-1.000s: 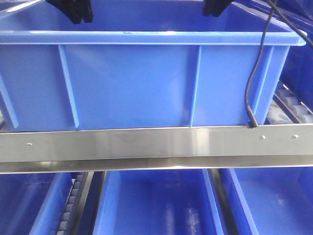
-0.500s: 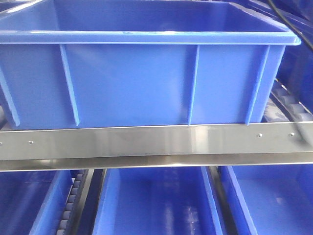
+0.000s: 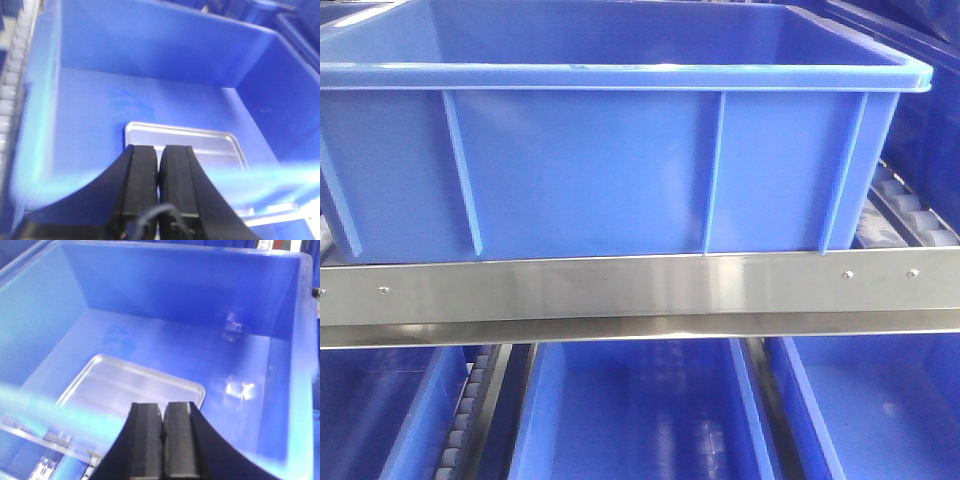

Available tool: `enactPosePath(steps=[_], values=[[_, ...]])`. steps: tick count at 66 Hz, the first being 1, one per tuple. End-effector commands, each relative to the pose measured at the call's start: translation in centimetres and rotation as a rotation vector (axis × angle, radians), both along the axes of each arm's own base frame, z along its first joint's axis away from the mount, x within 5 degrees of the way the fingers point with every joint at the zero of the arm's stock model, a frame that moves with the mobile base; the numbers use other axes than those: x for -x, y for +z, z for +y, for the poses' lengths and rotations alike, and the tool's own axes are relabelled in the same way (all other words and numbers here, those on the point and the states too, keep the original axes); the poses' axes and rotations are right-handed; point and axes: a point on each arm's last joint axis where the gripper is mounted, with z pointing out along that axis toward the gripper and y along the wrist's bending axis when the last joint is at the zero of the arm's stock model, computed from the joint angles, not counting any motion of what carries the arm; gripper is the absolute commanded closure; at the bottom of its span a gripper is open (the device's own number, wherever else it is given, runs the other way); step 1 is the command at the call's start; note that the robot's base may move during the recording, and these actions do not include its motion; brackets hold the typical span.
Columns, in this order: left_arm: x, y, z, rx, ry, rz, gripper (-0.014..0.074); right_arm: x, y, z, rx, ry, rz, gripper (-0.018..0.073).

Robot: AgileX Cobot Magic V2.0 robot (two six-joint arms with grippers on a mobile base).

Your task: Grab silver tray and place in blue box

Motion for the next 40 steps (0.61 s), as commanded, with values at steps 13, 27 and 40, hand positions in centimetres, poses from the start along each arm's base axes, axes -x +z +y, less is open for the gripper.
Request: enactPosePath(steps=[13, 27, 40], values=[[8.0, -1.5, 3.6, 0.04, 0.015, -0.122, 0.0602, 7.3, -1.7, -3.0, -0.06, 0.032, -0.192, 0.051], [12.1, -1.6, 5.6, 0.098, 0.029, -0.245, 0.0602, 11.3, -3.0, -4.8, -0.101, 0.031, -0.302, 0.051], [13.0, -1.5, 5.9, 0.117, 0.03, -0.288, 0.0602, 12.0, -2.9, -5.1, -0.117, 0.031, -0.338, 0.051]])
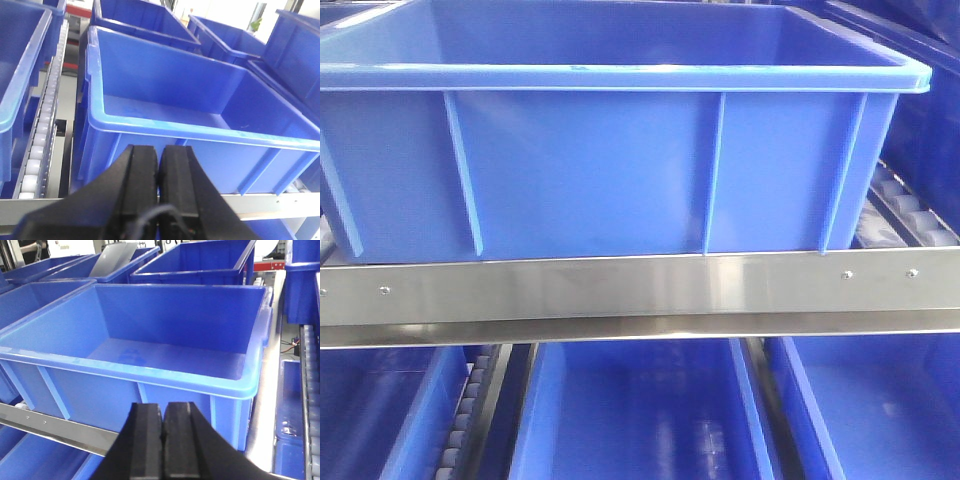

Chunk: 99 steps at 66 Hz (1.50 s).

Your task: Grab silver tray and place in blue box

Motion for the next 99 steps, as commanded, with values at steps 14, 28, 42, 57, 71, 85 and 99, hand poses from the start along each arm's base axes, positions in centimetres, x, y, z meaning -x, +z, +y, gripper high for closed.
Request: enactPosePath(steps=[14, 28, 42, 57, 71, 85, 99], values=[[0.3, 1.5, 0.0, 0.031, -0.015, -0.087, 0.0602, 0.2, 1.8, 0.1, -0.026, 0.023, -0.122, 0.051], [0.3, 1.5, 0.0, 0.031, -0.015, -0.087, 0.0602, 0.3, 1.3, 0.0, -0.023, 0.013, -0.115, 0.051], [0.3, 1.5, 0.0, 0.031, -0.015, -0.087, 0.0602, 1.5, -1.7, -2.2, -0.031, -0.202, -0.099, 0.051], [0.3, 1.5, 0.0, 0.031, -0.013, -0.087, 0.0602, 2.7, -5.3, -3.3, -0.002, -0.351, -0.209, 0.051], [0.3, 1.5, 0.0, 0.031, -0.013, -0.087, 0.0602, 3.1, -6.4, -3.3, 0.017, -0.351, -0.214, 0.051], [0.3, 1.5, 0.0, 0.031, -0.013, -0.087, 0.0602, 3.1, -6.4, -3.3, 0.017, -0.351, -0.214, 0.051], [0.3, 1.5, 0.0, 0.031, -0.013, -0.087, 0.0602, 3.1, -6.4, -3.3, 0.017, -0.351, -0.214, 0.051]])
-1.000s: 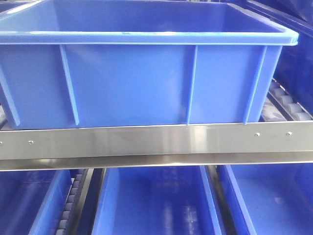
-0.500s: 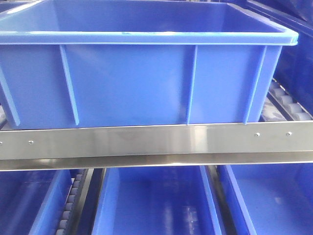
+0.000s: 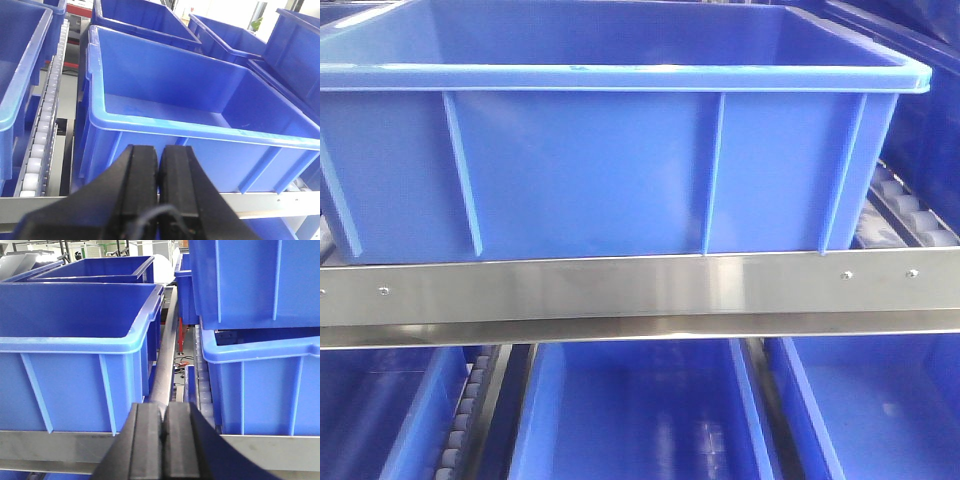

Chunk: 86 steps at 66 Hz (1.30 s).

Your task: Grab silver tray and place in blue box

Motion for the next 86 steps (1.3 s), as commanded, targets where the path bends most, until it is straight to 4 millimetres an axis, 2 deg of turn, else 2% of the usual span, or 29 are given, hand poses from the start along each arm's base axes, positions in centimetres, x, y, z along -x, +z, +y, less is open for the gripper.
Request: enactPosePath(steps=[1, 20, 25, 30, 43, 53, 64, 70, 86], values=[[0.2, 1.6, 0.0, 0.033, -0.015, -0.093, 0.0602, 0.4, 1.5, 0.0, 0.009, -0.007, -0.122, 0.051], [0.2, 1.6, 0.0, 0.03, -0.013, -0.094, 0.0602, 0.4, 1.5, 0.0, 0.009, -0.007, -0.122, 0.051], [0.2, 1.7, 0.3, -0.075, 0.035, -0.148, 0.0602, 0.4, 1.5, 0.0, 0.009, -0.007, -0.122, 0.051], [0.2, 1.5, 0.4, -0.078, 0.069, -0.146, 0.0602, 0.4, 1.5, 0.0, 0.009, -0.007, -0.122, 0.051], [-1.0, -1.5, 0.0, -0.153, 0.171, -0.169, 0.0602, 0.4, 1.5, 0.0, 0.009, -0.007, -0.122, 0.051], [-2.2, -5.0, 0.5, -0.139, 0.304, -0.251, 0.0602, 0.4, 1.5, 0.0, 0.009, -0.007, -0.122, 0.051], [-2.7, -8.4, 0.5, -0.169, 0.31, -0.197, 0.0602, 0.4, 1.5, 0.0, 0.009, -0.007, -0.122, 0.051], [-2.8, -8.9, 0.4, -0.221, 0.301, -0.176, 0.0602, 0.4, 1.5, 0.0, 0.009, -0.007, -0.122, 0.051], [-2.1, -8.6, 0.5, -0.214, 0.307, -0.236, 0.0602, 0.4, 1.5, 0.0, 0.009, -0.007, -0.123, 0.051]])
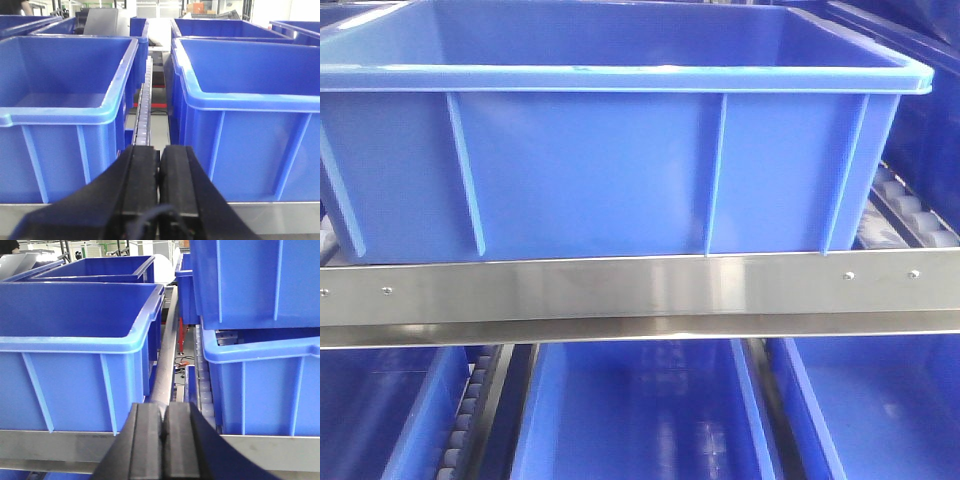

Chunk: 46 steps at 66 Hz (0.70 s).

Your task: Grab silver tray and place in blue box

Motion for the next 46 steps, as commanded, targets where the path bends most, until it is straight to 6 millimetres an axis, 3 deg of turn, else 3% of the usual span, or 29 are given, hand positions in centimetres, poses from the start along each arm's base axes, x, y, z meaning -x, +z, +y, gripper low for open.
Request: enactPosePath(steps=[1, 46], values=[[0.18, 0.15, 0.04, -0.001, 0.005, -0.073, 0.0602, 0.42, 1.47, -0.04, 0.007, -0.006, -0.124, 0.051], [0.18, 0.08, 0.04, -0.002, 0.005, -0.066, 0.0602, 0.42, 1.47, -0.04, 0.007, -0.006, -0.124, 0.051]])
